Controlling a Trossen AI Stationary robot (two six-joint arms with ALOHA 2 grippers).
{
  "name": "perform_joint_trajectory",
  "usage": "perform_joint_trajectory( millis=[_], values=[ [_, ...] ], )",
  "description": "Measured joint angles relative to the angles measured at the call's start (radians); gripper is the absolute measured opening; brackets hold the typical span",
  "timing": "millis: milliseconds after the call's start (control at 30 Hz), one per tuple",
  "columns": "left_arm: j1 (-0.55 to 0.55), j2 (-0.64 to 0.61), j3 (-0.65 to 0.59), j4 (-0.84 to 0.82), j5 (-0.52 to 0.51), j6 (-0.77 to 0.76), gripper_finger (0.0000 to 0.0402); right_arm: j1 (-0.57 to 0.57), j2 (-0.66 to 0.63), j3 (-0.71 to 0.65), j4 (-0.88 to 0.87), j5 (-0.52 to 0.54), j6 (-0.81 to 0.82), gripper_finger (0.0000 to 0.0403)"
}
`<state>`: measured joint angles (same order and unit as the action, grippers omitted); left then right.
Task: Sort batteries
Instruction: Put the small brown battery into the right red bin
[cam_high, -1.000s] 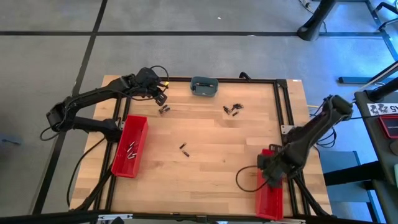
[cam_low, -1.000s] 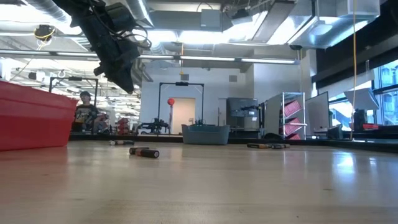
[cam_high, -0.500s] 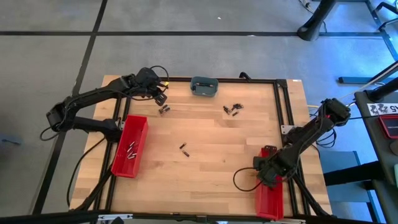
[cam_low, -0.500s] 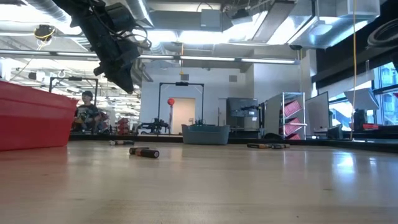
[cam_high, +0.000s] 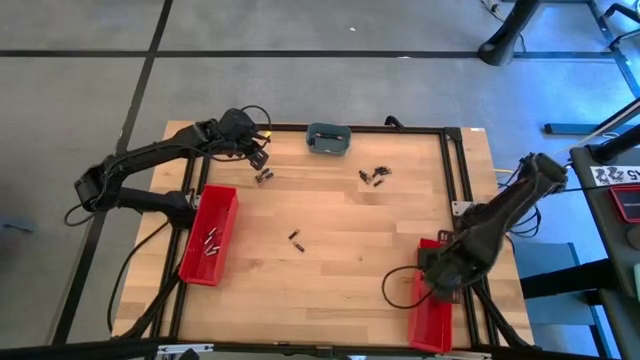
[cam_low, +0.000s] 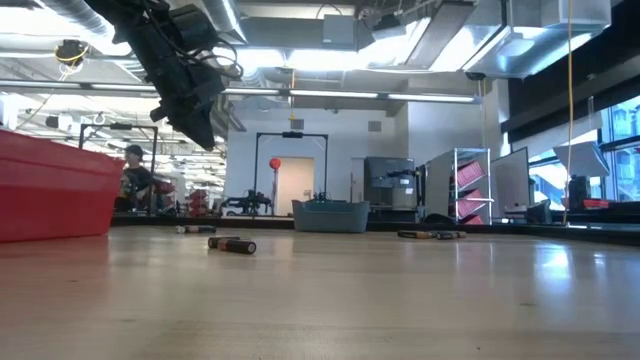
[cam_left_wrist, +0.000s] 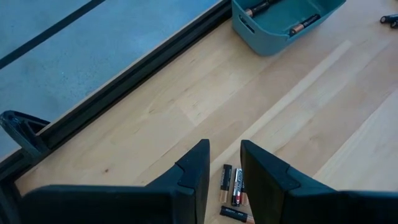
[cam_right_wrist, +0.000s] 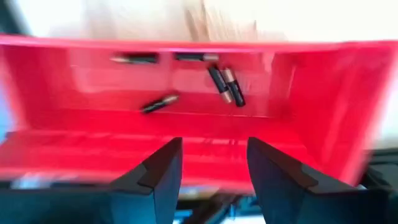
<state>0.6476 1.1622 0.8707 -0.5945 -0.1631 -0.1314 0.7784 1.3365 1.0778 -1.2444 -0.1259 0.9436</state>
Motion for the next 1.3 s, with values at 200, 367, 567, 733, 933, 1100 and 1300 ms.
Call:
perform_joint_trajectory(
  millis=[200, 367, 567, 733, 933, 1100, 1300],
  values=[
    [0.000, 0.000, 0.000, 0.005, 0.000, 0.000, 0.0082, -0.109, -0.010, 0.323, -0.229, 0.212, -0.007, 0.0181],
    [0.000, 0.000, 0.000, 0.010, 0.000, -0.004, 0.0082, -0.384, -0.045, 0.344, -0.243, 0.442, -0.166, 0.0181],
    [0.000, 0.000, 0.000, 0.008, 0.000, -0.003, 0.0082, -0.804, -0.105, 0.101, 0.121, 0.247, -0.781, 0.0182],
    [0.000, 0.000, 0.000, 0.008, 0.000, 0.000, 0.0082, -1.074, -0.058, -0.129, 0.478, -0.029, -1.191, 0.0182],
    [0.000, 0.000, 0.000, 0.007, 0.000, -0.001, 0.0082, -1.179, 0.155, -0.188, 0.655, 0.046, -1.410, 0.0182],
    [0.000, 0.000, 0.000, 0.007, 0.000, -0.003, 0.0082, -1.219, 0.316, -0.172, 0.683, 0.145, -1.457, 0.0182],
    [0.000, 0.000, 0.000, 0.007, 0.000, -0.003, 0.0082, -1.250, 0.371, -0.165, 0.680, 0.173, -1.462, 0.0178]
  ],
)
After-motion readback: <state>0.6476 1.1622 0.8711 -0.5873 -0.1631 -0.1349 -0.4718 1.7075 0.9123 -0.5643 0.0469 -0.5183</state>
